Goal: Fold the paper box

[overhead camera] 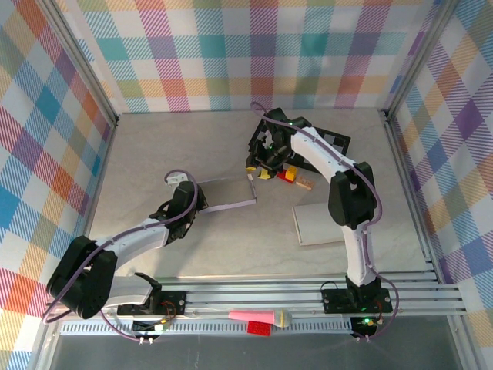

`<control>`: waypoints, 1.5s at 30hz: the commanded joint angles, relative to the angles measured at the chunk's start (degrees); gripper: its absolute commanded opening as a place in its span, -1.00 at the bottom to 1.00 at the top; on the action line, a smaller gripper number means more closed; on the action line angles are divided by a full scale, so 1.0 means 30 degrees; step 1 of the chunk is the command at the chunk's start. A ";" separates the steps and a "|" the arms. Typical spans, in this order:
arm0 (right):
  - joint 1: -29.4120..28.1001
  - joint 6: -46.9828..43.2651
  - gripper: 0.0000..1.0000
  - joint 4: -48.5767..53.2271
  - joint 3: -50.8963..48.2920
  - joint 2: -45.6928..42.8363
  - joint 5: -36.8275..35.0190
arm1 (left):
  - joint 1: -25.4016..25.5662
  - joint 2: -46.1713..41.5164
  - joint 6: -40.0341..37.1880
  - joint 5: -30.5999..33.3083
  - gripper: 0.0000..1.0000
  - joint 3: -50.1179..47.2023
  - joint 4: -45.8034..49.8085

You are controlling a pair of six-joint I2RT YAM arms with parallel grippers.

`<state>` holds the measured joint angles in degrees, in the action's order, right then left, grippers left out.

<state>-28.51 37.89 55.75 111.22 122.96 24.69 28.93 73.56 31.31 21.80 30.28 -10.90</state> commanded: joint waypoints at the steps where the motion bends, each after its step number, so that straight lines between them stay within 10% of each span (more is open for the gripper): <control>1: -0.0105 -0.0559 -0.08 -0.0042 0.0092 0.0295 0.0908 | 0.0406 0.0417 0.0058 -0.0296 -0.94 0.0215 0.0837; 20: -0.0779 -0.1018 -0.26 -0.1754 -0.3057 -0.0615 0.0765 | 0.1419 0.0227 0.1798 -0.0854 -0.73 -0.0055 0.1772; 29: -0.1015 -0.1256 -0.26 -0.2525 -0.4197 -0.1195 -0.0062 | 0.2521 -0.1843 0.4097 -0.1487 -0.30 0.0033 0.4437; 39: -0.0984 -0.1346 -0.22 -0.1916 -0.4181 -0.1981 -0.1430 | 0.3595 -0.6758 0.7172 -0.2821 -0.08 0.4884 1.4879; 45: -0.0958 -0.0700 -0.13 -0.1966 -0.4649 -0.2702 -0.1908 | 0.1755 -0.3862 0.5792 -0.3324 0.13 1.2254 2.0325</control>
<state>-31.20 35.22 48.99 98.13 117.05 20.01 36.95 58.24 50.24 13.04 61.01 37.85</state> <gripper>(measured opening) 0.433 0.553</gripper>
